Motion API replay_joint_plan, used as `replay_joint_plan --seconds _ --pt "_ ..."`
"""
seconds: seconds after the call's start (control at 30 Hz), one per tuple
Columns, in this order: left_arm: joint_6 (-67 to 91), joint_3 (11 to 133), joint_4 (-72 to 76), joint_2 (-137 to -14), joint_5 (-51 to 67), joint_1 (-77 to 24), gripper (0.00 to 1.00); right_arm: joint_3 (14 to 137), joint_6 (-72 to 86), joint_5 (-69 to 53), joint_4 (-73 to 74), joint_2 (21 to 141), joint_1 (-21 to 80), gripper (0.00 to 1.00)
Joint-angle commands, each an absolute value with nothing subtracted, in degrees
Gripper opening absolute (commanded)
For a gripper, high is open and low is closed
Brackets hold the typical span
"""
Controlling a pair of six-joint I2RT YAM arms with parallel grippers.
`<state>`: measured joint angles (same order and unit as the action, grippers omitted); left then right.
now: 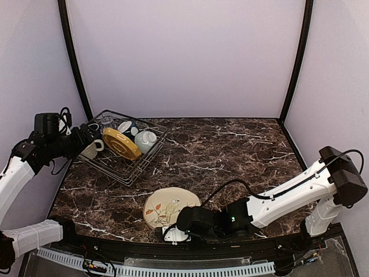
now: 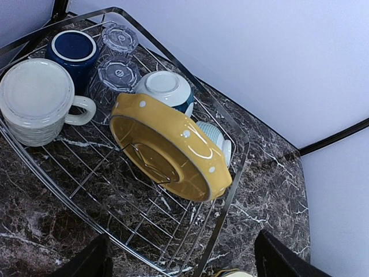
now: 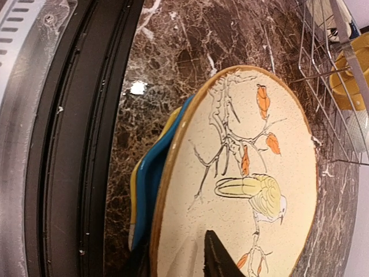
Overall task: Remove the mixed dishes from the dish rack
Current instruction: Place the plate with another plate, then grab the plate from the dish rack.
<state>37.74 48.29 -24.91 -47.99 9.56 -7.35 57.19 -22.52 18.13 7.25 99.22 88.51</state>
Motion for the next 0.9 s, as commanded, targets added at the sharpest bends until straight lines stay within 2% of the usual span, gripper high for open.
replay_joint_plan --seconds 0.0,0.2,0.43,0.63,0.8,0.87 --pt "37.6 47.0 -24.3 -47.7 9.8 -7.5 0.84 55.4 -18.1 18.2 6.1 98.9 88.7 0.38" --pt "37.5 48.0 -24.9 -48.8 10.5 -7.5 0.87 55.7 -12.9 19.3 4.4 95.2 86.8 0.70" --pt "37.4 49.5 -26.3 -52.4 13.7 -7.6 0.95 48.0 -10.0 9.0 0.3 80.9 82.3 0.96" --pt "38.6 51.9 -27.1 -56.8 16.2 -8.5 0.98 43.4 -4.9 6.0 -3.9 74.3 74.9 0.99" --pt "41.4 57.2 -32.9 -62.2 8.8 -12.4 0.95 46.9 7.5 8.0 -2.9 77.4 62.9 0.99" --pt "44.6 58.7 -34.6 -64.2 6.6 -13.2 0.94 48.6 12.5 4.9 -2.7 79.4 58.7 0.99"
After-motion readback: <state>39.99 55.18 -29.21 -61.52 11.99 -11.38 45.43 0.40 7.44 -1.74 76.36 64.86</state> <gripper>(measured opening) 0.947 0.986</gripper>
